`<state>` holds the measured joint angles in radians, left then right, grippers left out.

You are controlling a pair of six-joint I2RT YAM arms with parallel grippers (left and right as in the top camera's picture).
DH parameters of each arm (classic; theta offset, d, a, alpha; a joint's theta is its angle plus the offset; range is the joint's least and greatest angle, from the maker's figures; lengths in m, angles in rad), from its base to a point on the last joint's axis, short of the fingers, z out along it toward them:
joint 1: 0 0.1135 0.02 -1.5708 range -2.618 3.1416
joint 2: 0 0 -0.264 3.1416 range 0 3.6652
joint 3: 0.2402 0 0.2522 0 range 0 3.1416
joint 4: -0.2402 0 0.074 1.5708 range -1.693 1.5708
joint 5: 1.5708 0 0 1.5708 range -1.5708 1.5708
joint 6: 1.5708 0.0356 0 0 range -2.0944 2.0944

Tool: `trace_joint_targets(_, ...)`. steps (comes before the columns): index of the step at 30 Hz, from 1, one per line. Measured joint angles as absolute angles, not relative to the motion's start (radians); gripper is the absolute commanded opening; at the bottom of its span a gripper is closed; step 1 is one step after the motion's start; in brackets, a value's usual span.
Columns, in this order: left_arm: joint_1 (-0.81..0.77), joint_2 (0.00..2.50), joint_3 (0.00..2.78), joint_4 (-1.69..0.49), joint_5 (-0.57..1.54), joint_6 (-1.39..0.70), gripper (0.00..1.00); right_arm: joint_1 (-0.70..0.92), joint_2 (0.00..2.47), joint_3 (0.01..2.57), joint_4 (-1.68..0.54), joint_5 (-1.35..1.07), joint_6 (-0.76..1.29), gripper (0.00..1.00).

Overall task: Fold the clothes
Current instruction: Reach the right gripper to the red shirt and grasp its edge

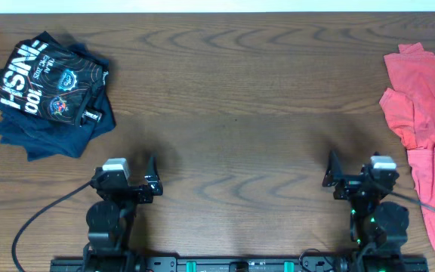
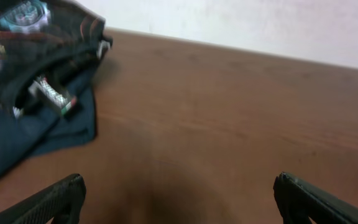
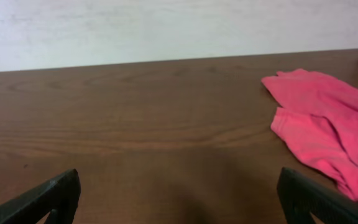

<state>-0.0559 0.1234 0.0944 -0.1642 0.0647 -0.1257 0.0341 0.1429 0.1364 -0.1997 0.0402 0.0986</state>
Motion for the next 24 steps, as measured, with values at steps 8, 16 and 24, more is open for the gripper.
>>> trace_joint_targets(8,-0.056,0.421,0.326,-0.265,0.085,-0.135,0.98,0.034,0.506,0.408,-0.336,0.053,0.099,0.99)
trace_joint_targets(16,-0.056,0.732,0.535,-0.439,0.132,-0.135,0.98,0.034,0.934,0.658,-0.484,0.057,0.098,0.99)
trace_joint_targets(24,-0.056,0.836,0.567,-0.517,0.137,-0.135,0.98,-0.027,1.156,0.699,-0.462,0.210,0.138,0.99)
